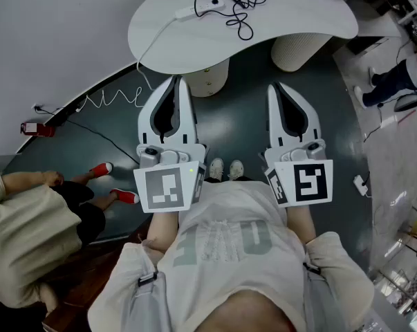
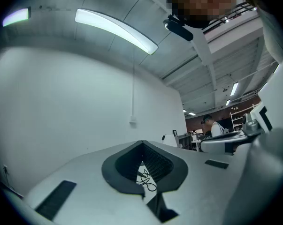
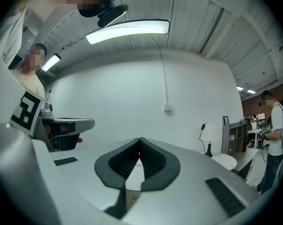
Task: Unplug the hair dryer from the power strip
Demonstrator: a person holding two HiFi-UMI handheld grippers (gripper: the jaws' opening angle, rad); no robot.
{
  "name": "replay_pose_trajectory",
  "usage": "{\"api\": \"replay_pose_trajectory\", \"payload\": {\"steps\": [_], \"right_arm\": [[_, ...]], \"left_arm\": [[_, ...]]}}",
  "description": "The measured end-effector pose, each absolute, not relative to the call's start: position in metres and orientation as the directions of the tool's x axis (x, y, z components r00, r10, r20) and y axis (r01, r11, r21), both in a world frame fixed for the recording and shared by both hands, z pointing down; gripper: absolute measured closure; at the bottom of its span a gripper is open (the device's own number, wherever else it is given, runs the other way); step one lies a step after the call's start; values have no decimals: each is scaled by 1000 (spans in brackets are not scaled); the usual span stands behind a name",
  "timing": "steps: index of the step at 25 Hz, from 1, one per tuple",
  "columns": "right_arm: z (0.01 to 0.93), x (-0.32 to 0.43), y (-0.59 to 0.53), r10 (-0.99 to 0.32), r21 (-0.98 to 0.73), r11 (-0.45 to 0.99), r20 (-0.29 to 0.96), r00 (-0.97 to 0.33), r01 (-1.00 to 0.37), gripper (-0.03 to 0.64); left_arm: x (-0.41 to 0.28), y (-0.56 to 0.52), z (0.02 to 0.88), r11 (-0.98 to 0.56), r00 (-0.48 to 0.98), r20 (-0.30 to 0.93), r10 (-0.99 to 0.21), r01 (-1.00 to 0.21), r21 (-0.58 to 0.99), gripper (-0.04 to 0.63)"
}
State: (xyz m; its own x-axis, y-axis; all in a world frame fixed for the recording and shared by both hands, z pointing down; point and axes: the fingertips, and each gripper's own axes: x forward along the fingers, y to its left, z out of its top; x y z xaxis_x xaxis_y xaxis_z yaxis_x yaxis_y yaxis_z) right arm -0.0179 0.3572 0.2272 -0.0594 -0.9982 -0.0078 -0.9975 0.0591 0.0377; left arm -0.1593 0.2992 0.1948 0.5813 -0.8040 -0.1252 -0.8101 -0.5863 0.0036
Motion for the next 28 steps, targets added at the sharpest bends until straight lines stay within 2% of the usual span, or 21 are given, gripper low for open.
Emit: {"api": "replay_pose_trajectory", "payload": {"steps": [16,28], "right_arm": [[243,17,334,-987,-51,160,-28,-159,-986,597],[254,44,225,-984,21,180,-3,-180,-983,595]], "left_arm": [[-144,272,205,-509,507,-127,-852,-861,-26,583],[-106,161,216,-507,504,-135,-853,-862,-15,583]]}}
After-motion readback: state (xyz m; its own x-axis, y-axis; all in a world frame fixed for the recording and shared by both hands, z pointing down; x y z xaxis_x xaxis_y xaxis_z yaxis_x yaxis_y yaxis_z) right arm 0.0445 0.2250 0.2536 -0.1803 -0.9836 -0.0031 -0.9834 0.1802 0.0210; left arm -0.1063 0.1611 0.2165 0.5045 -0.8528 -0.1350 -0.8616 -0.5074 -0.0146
